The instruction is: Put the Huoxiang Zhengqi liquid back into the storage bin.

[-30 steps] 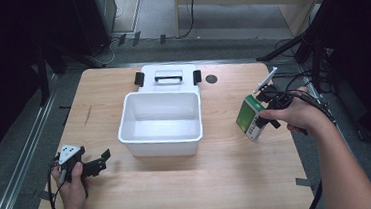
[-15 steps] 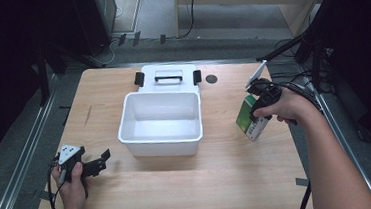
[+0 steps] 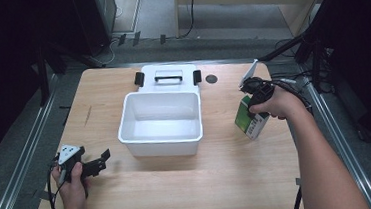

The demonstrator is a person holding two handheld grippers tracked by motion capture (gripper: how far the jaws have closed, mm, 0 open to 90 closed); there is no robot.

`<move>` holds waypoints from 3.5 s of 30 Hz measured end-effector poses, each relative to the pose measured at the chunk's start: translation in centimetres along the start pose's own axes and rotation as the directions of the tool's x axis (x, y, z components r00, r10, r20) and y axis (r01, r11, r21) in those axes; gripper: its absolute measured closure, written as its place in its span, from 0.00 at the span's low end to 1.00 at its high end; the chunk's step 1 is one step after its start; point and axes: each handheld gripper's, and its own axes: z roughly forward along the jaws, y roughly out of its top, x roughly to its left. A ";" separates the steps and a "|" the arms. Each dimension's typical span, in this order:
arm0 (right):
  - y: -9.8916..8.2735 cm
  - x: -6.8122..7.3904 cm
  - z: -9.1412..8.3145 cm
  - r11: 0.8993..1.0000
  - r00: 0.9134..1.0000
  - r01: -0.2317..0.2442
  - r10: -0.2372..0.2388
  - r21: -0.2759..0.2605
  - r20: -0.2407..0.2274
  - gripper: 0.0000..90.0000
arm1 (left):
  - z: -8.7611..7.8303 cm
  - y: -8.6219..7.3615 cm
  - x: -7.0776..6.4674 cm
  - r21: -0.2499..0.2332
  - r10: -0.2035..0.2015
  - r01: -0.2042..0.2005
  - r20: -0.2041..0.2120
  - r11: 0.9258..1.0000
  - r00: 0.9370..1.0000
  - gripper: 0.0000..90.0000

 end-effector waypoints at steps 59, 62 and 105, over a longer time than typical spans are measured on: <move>4.2 10.4 -15.4 0.603 0.623 0.779 -0.775 -0.171 0.104 0.71 | 0.0 0.0 0.1 0.003 -0.001 0.001 0.003 1.000 1.000 0.02; 5.1 11.2 -16.0 0.591 0.610 0.789 -0.784 -0.167 0.112 0.71 | 0.0 0.0 0.1 0.003 0.000 0.000 0.002 1.000 1.000 0.02; 11.9 16.8 -10.7 0.565 0.566 0.820 -0.824 -0.097 -0.015 0.71 | 0.0 0.0 0.1 -0.001 -0.013 0.013 0.003 1.000 1.000 0.02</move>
